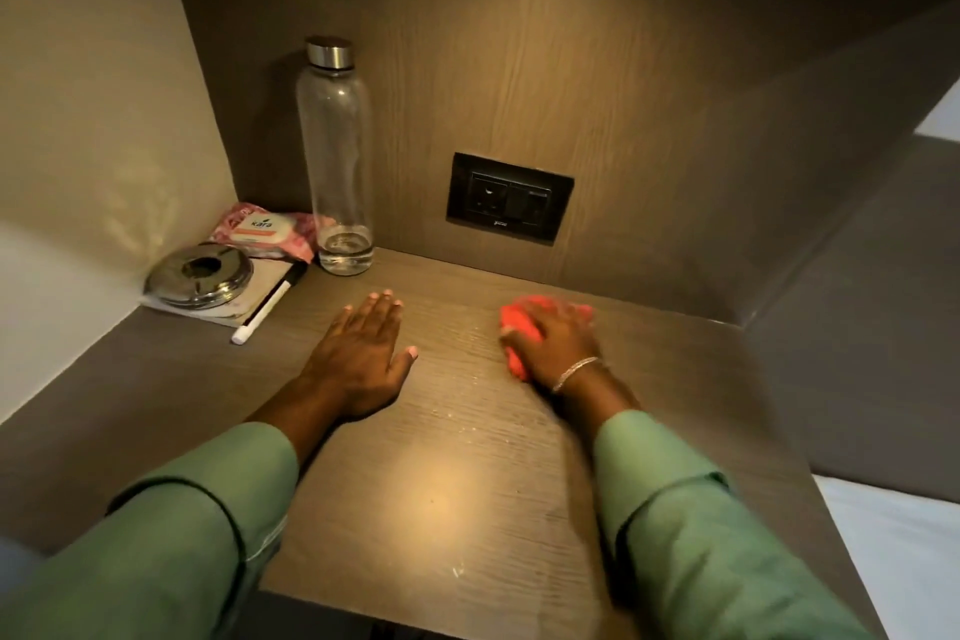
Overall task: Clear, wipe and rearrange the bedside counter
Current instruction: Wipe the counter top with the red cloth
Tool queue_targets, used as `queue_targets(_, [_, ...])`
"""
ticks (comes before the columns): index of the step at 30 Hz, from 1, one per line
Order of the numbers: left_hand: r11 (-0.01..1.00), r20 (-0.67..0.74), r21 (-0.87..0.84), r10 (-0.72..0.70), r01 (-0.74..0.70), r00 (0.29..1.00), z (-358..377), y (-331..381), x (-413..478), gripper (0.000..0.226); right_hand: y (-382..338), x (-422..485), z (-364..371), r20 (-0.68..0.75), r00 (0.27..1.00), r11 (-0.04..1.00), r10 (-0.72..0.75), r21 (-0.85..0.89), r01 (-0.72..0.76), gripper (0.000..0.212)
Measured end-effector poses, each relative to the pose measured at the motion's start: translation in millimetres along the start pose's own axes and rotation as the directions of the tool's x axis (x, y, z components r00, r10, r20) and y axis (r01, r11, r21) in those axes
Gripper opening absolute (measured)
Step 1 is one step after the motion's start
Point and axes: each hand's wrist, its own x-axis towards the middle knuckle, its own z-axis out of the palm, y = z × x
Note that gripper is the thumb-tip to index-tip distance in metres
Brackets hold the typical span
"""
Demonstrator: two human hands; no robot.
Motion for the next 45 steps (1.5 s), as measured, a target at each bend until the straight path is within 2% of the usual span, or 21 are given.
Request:
queue_targets(2, [1.000,-0.028,0.004,0.008,-0.008,1.000,0.8,-9.4,-7.4,0.072,-39.6,-40.3,27.9,0.057,0.969,0.971,-0.239,0.005,0.239,0.054])
queue_targets(5, [1.000,-0.061,0.017,-0.015,0.016,0.998,6.0,-28.7,-26.8,0.075,-14.1,-119.5,24.3,0.066,0.910,0.910,-0.409,0.103,0.402,0.056])
queue_targets(7, [0.999,-0.053,0.017,-0.028,0.029,0.998,5.4,-36.3,-35.9,0.076,26.3,-124.7,7.4,0.048,0.945,0.942,-0.323,0.113,0.316,0.053])
queue_targets(9, [0.999,-0.020,0.024,-0.025,0.025,0.999,2.3,-35.2,-38.0,0.074,50.5,-86.6,-3.5,-0.038,0.991,0.990,-0.131,0.052,0.133,0.047])
queue_targets(11, [0.999,-0.012,0.022,-0.028,0.028,1.000,-1.1,-32.1,-34.8,0.072,35.2,-38.5,-4.2,-0.055,0.998,0.998,0.034,-0.042,-0.036,0.046])
queue_targets(13, [1.000,0.005,0.022,-0.015,0.015,1.000,-6.5,-31.0,-34.1,0.070,-9.4,-8.3,9.1,-0.019,0.998,0.996,0.053,-0.064,-0.054,0.047])
queue_targets(14, [1.000,0.018,0.015,0.003,-0.003,1.000,-9.1,-33.1,-36.1,0.069,-33.2,-4.5,19.5,0.012,1.000,0.998,0.010,-0.067,-0.010,0.048])
queue_targets(17, [0.997,0.030,-0.022,0.076,-0.075,0.997,-14.2,-52.5,-50.7,0.067,-84.3,-49.9,42.8,0.119,0.954,0.952,-0.276,-0.105,0.289,0.053])
queue_targets(19, [0.992,0.001,-0.039,0.119,-0.119,0.993,-14.7,-73.9,-68.7,0.066,-80.1,-110.5,39.2,0.186,0.885,0.891,-0.426,-0.085,0.446,0.054])
queue_targets(21, [0.988,-0.047,-0.039,0.151,-0.153,0.987,-12.2,-95.7,-87.6,0.066,-44.8,-161.5,21.6,0.151,0.877,0.881,-0.456,-0.063,0.469,0.051])
queue_targets(23, [0.981,-0.074,-0.055,0.180,-0.184,0.981,-11.0,-113.1,-102.9,0.067,5.8,-180.5,-2.7,0.054,0.949,0.946,-0.310,-0.080,0.313,0.047])
queue_targets(25, [0.973,-0.087,-0.098,0.201,-0.210,0.976,-11.7,-123.1,-109.7,0.066,56.3,-178.2,-25.2,-0.096,0.995,0.993,0.005,-0.116,-0.017,0.047])
queue_targets(26, [0.967,-0.088,-0.127,0.209,-0.219,0.974,-13.6,-125.5,-110.7,0.065,72.5,-176.1,-33.4,-0.159,0.967,0.969,0.198,-0.119,-0.218,0.047])
queue_targets(28, [0.954,-0.106,-0.189,0.217,-0.234,0.970,-17.6,-128.1,-111.3,0.062,70.5,-171.4,-35.5,-0.241,0.829,0.837,0.505,-0.099,-0.539,0.046])
queue_targets(29, [0.944,-0.117,-0.221,0.224,-0.245,0.968,-19.0,-130.3,-112.5,0.061,51.4,-170.4,-28.9,-0.249,0.765,0.771,0.595,-0.092,-0.630,0.049])
queue_targets(30, [0.934,-0.128,-0.253,0.225,-0.251,0.966,-19.1,-131.4,-111.6,0.059,27.1,-166.9,-19.8,-0.231,0.755,0.762,0.613,-0.078,-0.643,0.051])
queue_targets(33, [0.898,-0.179,-0.364,0.194,-0.248,0.965,-22.8,-141.4,-107.2,0.050,-79.7,-160.4,33.6,-0.157,0.896,0.903,0.415,-0.050,-0.427,0.047])
queue_targets(36, [0.870,-0.345,-0.453,0.032,-0.196,0.938,-33.9,-156.7,-104.8,0.034,-212.2,-163.1,91.5,-0.100,0.953,0.954,0.286,-0.063,-0.293,0.045])
queue_targets(39, [0.880,-0.369,-0.415,0.071,-0.232,0.927,-41.3,-166.2,-110.0,0.027,-306.2,-177.6,122.5,-0.029,0.999,0.993,0.030,-0.112,-0.033,0.049])
queue_targets(42, [0.910,-0.338,-0.340,0.118,-0.238,0.934,-39.4,-184.0,-119.9,0.030,-296.4,-195.6,119.8,-0.063,0.997,0.998,-0.034,-0.059,0.030,0.047])
queue_targets(45, [0.924,-0.317,-0.332,0.080,-0.190,0.945,-38.8,-196.2,-133.2,0.033,-222.2,-213.9,92.0,-0.161,0.984,0.993,0.070,-0.082,-0.084,0.043])
